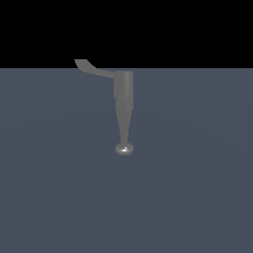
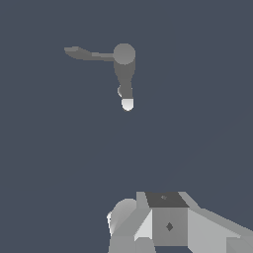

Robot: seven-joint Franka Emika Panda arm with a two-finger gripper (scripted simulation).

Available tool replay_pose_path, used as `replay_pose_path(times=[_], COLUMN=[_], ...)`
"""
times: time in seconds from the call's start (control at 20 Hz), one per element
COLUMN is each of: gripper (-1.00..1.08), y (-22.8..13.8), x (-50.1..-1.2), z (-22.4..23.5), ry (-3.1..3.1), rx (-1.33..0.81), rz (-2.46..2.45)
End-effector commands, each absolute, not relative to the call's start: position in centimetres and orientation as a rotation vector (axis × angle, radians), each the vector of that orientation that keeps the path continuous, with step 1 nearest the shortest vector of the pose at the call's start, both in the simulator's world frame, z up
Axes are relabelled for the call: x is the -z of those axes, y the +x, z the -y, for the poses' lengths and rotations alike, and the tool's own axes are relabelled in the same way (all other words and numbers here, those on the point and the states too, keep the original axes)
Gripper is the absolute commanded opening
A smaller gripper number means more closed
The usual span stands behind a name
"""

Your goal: Turn on the faucet by rotating a designated handle.

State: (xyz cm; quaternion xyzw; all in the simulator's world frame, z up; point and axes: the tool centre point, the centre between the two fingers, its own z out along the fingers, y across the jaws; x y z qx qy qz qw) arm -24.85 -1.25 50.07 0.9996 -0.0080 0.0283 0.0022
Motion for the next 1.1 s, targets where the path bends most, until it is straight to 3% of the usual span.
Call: replay_pose_path(times=[0.0, 1.05], gripper=[-1.00, -1.00], y=[-24.8, -23.9], x=[-50.1, -49.9], z=[1.2, 1.8], ry=[3.136, 3.103], rx=[-0.089, -0.076], rz=[0.025, 0.103])
